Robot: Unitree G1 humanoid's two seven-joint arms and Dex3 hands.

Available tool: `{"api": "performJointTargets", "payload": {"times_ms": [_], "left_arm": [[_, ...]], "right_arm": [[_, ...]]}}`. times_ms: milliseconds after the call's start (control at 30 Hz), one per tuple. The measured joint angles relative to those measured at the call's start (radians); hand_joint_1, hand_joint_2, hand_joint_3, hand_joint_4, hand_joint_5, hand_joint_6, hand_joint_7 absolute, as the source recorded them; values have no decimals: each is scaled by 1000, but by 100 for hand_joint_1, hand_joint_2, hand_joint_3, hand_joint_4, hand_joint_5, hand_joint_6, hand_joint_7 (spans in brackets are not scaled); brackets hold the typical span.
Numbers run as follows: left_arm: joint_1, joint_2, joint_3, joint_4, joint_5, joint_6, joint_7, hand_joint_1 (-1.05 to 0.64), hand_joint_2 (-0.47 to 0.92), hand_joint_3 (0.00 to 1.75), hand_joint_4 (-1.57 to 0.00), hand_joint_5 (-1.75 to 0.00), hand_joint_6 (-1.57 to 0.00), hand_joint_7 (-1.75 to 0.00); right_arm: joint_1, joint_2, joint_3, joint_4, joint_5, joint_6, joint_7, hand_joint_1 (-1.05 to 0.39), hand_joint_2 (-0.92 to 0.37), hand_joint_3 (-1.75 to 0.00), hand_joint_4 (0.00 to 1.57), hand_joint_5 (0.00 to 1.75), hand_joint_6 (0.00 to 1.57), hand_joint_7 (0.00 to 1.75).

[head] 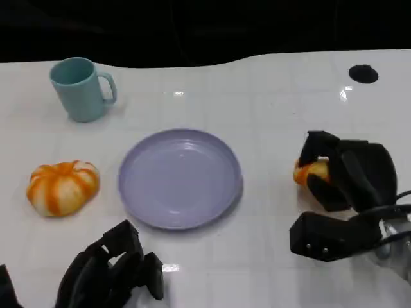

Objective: Grasp the bread from the table and place it into the plate.

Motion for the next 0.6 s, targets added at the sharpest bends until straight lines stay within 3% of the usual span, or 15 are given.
{"api": "performJointTargets", "payload": {"times_ms": [233,433,600], "left_arm": [[2,0,-1,-4,0,10,0,-63,92,21,-82,-175,-67,-168],[3,-1,-1,-5,3,12,5,-64,92,23,-83,-175,-68,-168],[3,-2,-2,-5,9,4,12,-65,92,23,-83,-175,-67,-167]], "right_arm": [[-18,33,-22,-61,19,-87,4,-62,-62,-175,154,175,116,175],[-30,71,-29,-87,20,-96,11,-60,-57,-175,148,175,109,175],[-50,99,-33,-113,21,-95,41,-51,-42,-175,136,175,101,175]]}}
